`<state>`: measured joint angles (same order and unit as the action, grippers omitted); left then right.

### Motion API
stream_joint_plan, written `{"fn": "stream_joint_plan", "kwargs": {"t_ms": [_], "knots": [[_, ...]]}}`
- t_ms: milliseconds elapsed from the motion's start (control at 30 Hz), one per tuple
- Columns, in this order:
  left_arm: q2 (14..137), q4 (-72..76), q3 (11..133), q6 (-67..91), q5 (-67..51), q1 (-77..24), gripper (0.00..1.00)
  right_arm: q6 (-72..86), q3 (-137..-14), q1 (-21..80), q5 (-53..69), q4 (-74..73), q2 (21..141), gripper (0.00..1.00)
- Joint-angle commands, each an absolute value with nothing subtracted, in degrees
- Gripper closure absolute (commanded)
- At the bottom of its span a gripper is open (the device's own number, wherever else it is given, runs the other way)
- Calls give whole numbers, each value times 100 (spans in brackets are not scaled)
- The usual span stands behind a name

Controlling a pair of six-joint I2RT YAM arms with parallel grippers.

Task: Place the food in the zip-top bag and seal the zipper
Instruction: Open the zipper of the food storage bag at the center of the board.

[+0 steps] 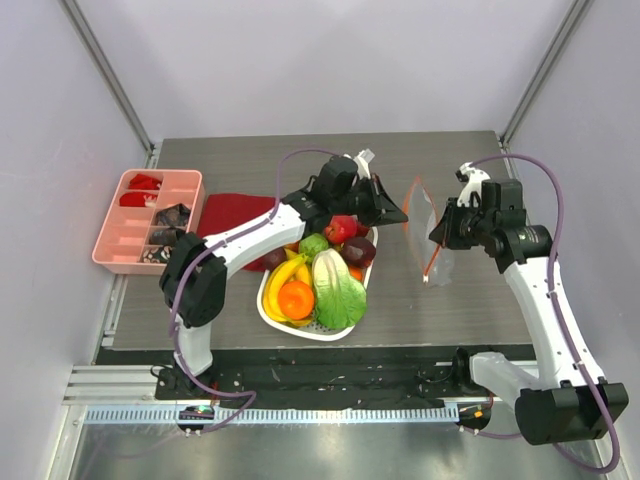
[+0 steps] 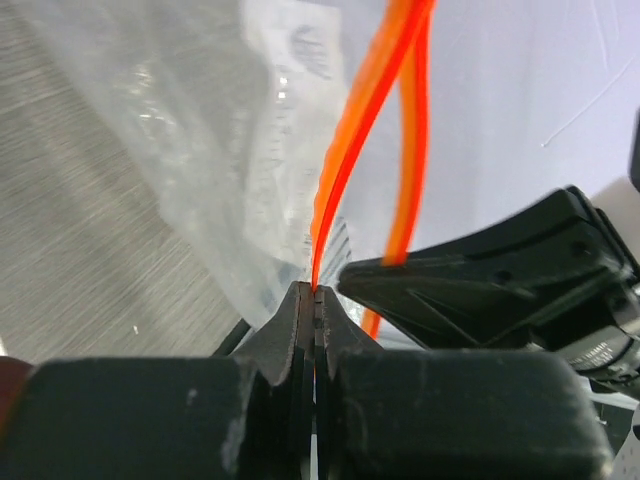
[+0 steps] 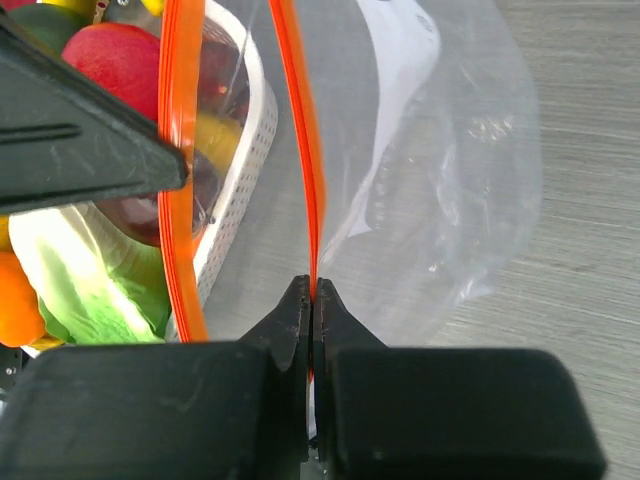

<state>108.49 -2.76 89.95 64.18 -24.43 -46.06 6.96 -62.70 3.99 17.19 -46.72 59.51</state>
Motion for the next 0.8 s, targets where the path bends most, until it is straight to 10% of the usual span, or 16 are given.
{"fn": "stream_joint_plan", "kwargs": {"t_ms": [0, 567, 767], "knots": [[10644, -183, 8982, 6189, -2540, -4352, 100, 659, -6643, 369, 1347, -4552, 5634, 99], [10810, -2777, 9834, 2954, -1334, -4245, 100, 325, -7295, 316, 1142, -5696, 5396, 99], [10469, -2540, 10011, 2226, -2873, -4263, 38, 518, -6970, 316, 1151, -5599, 5476, 99]]}}
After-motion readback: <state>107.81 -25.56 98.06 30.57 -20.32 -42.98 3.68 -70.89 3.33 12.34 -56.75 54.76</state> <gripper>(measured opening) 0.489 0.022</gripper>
